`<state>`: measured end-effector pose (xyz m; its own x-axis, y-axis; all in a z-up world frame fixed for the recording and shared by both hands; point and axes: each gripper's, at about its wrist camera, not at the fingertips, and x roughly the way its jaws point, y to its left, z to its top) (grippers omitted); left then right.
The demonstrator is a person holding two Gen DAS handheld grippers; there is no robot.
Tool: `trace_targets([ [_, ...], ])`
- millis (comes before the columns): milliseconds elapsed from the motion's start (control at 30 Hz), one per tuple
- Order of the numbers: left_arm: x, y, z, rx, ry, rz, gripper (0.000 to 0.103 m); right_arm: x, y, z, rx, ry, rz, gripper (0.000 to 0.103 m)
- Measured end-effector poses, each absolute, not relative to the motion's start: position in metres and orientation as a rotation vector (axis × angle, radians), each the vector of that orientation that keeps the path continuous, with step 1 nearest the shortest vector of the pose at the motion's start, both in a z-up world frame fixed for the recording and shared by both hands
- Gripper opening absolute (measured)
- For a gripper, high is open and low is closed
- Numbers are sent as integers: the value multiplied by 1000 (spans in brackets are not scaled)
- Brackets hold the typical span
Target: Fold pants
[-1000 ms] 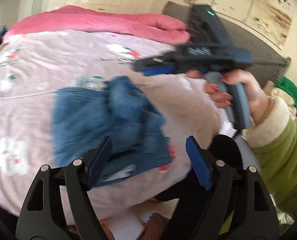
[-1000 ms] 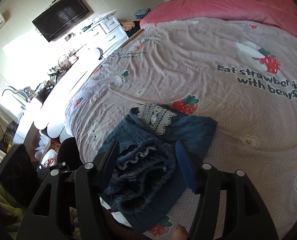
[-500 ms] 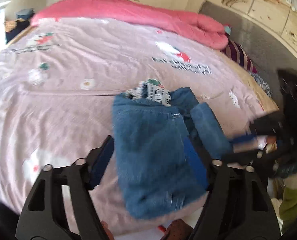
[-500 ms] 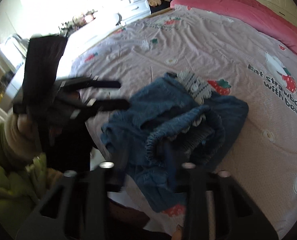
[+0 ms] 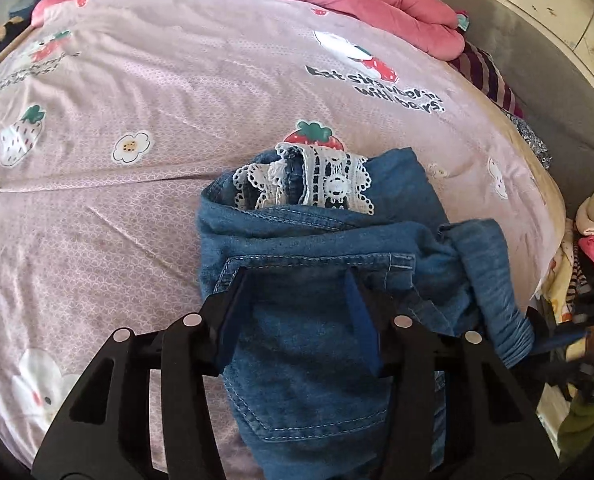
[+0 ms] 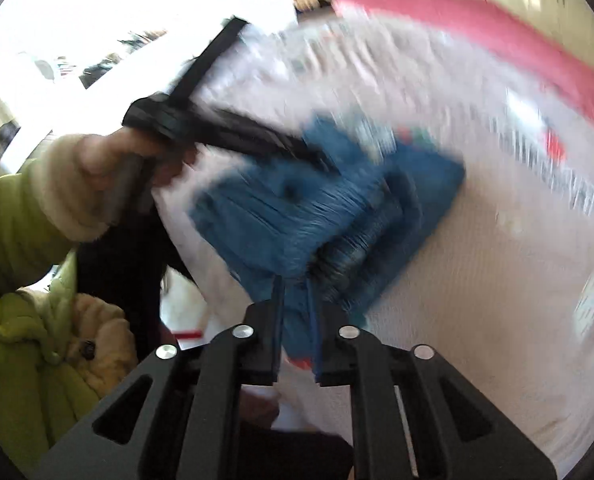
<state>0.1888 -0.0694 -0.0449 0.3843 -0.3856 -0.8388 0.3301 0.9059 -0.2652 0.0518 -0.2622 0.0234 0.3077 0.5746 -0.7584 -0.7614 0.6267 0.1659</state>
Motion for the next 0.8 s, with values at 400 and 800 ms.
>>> trace_targets([
  [400,196,-82,-41,99,1132,-535,48,15,-119,-7,-806,622,1051,38],
  [800,205,-80,-45,60,1130,-553,51,1,-125,-45,-814,652,1111,0],
])
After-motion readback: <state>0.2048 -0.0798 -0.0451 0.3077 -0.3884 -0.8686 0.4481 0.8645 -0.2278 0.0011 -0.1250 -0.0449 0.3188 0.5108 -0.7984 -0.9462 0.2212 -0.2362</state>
